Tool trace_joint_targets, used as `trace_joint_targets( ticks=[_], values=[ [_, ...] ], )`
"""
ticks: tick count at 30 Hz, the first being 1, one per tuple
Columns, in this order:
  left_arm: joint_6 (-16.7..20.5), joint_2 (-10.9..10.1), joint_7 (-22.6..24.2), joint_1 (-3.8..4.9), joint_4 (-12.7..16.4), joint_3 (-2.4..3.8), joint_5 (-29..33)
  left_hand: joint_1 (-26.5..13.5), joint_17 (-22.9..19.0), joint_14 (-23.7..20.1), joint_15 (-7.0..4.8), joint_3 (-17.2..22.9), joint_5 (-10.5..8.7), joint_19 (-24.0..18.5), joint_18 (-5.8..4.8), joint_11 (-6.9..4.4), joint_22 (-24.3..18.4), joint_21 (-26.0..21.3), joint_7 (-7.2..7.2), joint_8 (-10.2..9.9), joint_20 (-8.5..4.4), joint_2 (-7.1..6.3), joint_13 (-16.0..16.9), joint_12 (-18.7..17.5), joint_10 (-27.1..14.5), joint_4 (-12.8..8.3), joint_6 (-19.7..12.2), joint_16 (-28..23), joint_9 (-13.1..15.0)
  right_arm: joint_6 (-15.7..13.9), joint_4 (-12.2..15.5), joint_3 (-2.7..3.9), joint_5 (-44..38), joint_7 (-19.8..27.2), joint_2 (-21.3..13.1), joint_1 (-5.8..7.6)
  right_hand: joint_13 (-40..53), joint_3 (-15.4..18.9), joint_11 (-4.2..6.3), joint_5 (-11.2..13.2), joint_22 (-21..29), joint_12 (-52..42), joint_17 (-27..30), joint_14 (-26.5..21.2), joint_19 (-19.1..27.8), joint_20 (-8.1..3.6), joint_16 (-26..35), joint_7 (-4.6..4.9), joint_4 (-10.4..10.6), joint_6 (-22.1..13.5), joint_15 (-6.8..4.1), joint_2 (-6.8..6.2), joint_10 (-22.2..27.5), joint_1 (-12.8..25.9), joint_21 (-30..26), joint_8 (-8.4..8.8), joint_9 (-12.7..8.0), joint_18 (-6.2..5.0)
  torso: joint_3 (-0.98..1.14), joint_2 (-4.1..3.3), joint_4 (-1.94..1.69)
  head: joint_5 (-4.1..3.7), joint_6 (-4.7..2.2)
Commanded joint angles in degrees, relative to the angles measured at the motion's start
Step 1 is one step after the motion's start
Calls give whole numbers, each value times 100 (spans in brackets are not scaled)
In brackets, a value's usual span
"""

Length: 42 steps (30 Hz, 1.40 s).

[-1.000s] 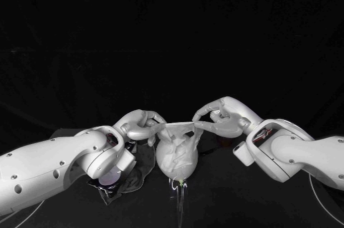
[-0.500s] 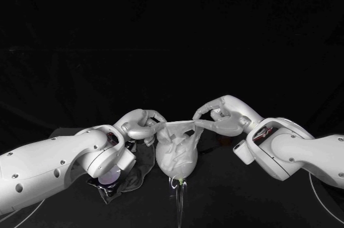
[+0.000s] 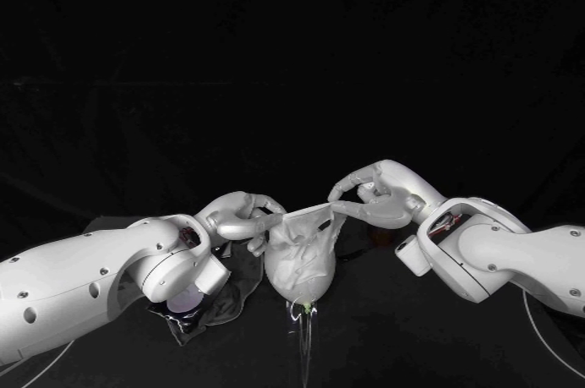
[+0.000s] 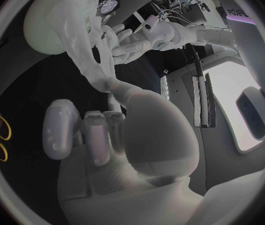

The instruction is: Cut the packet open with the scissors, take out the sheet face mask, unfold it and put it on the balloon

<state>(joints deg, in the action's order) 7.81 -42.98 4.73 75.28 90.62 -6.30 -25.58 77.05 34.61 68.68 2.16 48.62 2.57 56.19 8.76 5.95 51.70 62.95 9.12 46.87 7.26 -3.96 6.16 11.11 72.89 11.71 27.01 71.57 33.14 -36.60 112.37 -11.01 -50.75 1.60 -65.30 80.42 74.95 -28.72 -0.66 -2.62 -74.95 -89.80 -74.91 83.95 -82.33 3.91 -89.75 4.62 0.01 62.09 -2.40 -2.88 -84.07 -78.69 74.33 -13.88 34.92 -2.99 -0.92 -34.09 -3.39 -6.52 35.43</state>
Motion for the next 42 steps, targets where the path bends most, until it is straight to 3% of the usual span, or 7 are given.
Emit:
trace_joint_targets(
  ticks=[1,8,17,23,24,31,42],
  values=[
    [-496,3,-94,2,-1,1,302,-89,16,-42,0,-13,20,-40,60,34,-9,-29,223,-63,12,-14,15,-34,-18,61,-36,2,-71,18,-12,4,-29,-16,8,1,1505,-45,36,-16,-1072,-20,-1509,605,-7,-43,-25,-5,-6,40,-26,-4,-593,69,34,-44,12,-29,1,3,3,1,12],
    [-620,10,-184,2,-25,-13,337,-358,-42,-126,48,-246,14,-130,73,79,-83,-113,263,-139,65,-293,29,-124,-132,214,14,2,-193,40,-24,3,-32,-38,17,1,1505,-59,36,-15,-1073,-20,-1509,605,-10,-45,-25,-6,-12,34,-28,-5,-593,74,41,-52,22,-28,0,-1,4,-13,31],
    [-715,29,-241,-2,-80,-46,389,-495,-62,-185,68,-436,19,-188,94,94,-160,-205,271,-203,102,-320,64,-178,-172,333,52,18,-318,65,-75,3,-34,-62,46,0,1505,-59,36,-15,-1073,-20,-1509,605,-10,-45,-25,-6,-12,34,-28,-5,-593,74,41,-52,22,-28,2,3,3,-27,55],
    [-752,37,-289,-6,-109,-65,391,-691,-76,-238,105,-777,18,-234,101,130,-225,-284,303,-257,134,-553,97,-216,-212,455,51,31,-417,79,-101,2,-34,-72,74,0,1505,-59,36,-15,-1073,-20,-1509,605,-10,-45,-25,-6,-12,34,-28,-5,-593,74,41,-52,22,-28,2,3,3,-33,69],
    [-755,38,-307,-7,-113,-68,379,-735,-79,-251,110,-955,17,-241,103,132,-241,-304,298,-270,143,-723,109,-227,-226,441,48,37,-445,79,-106,2,-35,-73,77,-1,1505,-75,37,-15,-1074,-20,-1509,605,-12,-46,-25,-6,-21,29,-29,-8,-593,80,44,-61,34,-27,2,3,3,-33,69],
    [-713,43,-456,-9,-138,-80,189,-176,-33,-262,57,-1335,19,-196,109,67,-245,-332,233,-262,120,-1066,172,-251,-231,-51,149,88,-557,67,-122,2,-35,-75,84,-1,1505,-75,37,-15,-1074,-20,-1509,605,-12,-46,-25,-6,-21,29,-29,-8,-593,80,44,-61,34,-27,0,5,1,-39,83],
    [-538,50,-696,-10,-154,-87,-343,326,-43,-279,-11,-1572,21,-144,105,-6,-251,-357,145,-481,49,-1165,232,-316,-191,-468,837,100,-946,63,-121,1,-35,-77,93,-2,1505,-95,38,-15,-1073,-20,-1509,605,-9,-49,-25,-8,-29,26,-30,-14,-593,94,39,-81,56,-28,1,5,3,-37,99]
  ],
)
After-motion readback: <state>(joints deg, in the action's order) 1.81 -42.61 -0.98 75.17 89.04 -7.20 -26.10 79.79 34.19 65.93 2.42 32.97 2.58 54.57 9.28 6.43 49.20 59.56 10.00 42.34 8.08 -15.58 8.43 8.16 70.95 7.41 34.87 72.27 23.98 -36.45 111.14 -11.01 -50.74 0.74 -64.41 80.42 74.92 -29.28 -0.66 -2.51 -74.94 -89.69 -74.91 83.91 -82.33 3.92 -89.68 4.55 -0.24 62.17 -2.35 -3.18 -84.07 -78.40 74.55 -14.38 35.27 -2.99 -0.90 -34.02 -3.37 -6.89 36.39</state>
